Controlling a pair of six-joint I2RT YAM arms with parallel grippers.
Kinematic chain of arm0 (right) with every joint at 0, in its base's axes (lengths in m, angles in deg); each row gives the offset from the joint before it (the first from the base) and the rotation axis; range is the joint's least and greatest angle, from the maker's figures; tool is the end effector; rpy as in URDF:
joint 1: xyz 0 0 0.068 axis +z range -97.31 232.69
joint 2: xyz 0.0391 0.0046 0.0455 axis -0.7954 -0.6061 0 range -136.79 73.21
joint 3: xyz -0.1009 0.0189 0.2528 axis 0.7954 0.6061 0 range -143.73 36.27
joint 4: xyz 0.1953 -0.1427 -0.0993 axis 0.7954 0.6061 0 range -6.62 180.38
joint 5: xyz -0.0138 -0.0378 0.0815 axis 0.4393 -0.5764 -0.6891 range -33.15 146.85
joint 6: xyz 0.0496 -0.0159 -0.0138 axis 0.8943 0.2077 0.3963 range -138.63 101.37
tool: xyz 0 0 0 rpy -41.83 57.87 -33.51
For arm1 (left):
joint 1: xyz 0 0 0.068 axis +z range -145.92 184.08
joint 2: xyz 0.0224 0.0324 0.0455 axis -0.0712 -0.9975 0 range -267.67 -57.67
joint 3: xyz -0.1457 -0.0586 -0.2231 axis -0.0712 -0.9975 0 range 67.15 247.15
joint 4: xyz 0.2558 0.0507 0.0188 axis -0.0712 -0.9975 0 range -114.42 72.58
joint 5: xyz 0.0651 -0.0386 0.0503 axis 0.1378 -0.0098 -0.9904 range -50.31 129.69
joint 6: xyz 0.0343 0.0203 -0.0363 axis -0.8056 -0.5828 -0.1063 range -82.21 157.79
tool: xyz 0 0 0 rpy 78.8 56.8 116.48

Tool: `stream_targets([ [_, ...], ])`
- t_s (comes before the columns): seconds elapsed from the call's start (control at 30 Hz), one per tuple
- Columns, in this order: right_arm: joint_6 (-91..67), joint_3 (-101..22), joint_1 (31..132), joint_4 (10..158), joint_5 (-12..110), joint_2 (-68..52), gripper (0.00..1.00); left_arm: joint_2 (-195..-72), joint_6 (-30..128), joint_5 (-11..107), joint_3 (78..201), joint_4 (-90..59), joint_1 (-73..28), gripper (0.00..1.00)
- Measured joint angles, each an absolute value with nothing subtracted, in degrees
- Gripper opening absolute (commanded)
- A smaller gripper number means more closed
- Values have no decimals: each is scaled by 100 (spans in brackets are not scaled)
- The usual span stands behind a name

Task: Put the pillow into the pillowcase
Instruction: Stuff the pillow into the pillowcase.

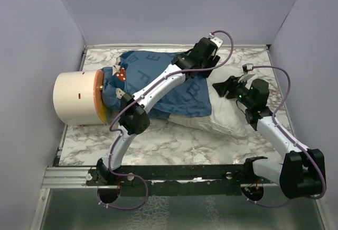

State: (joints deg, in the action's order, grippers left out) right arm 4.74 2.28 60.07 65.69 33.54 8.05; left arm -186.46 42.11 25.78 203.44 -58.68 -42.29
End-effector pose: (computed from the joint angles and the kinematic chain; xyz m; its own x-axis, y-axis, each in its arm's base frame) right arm 0.2497 0.0466 0.2528 -0.4104 0.3143 -0.8560 -0.3668 0.8025 0.4705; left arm 0.3585 -0.3638 0.3504 -0.4249 0.3397 -0.8391 0.5341 0.8425 0.0707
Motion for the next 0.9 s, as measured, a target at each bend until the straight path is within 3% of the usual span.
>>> stream_targets([
  [0.07, 470, 228, 6007, 6503, 3332, 757, 42, -18795, 4161, 2412, 20534, -6047, -4238, 54],
  [0.27, 422, 228, 6007, 6302, 3170, 521, 15, -18808, 4016, 1977, 20829, -6237, -4235, 5],
  [0.3, 411, 225, 6007, 6237, 3122, 446, 10, -18801, 4003, 1920, 20829, -6248, -4229, 1],
  [0.4, 415, 217, 6000, 6108, 2975, 289, 3, -18801, 3944, 1854, 20829, -6272, -4222, 0],
  [0.53, 448, 149, 5967, 5909, 2689, 68, 0, -18757, 3951, 2056, 20829, -6259, -4200, 0],
  [0.67, 577, -65, 5959, 5751, 2473, -155, 0, -18548, 4283, 3186, 20829, -5940, -4144, 0],
  [0.9, 922, -1667, 5983, 5762, 2337, -701, 0, -18174, 5820, 5242, 20960, -4436, -3984, 0],
])
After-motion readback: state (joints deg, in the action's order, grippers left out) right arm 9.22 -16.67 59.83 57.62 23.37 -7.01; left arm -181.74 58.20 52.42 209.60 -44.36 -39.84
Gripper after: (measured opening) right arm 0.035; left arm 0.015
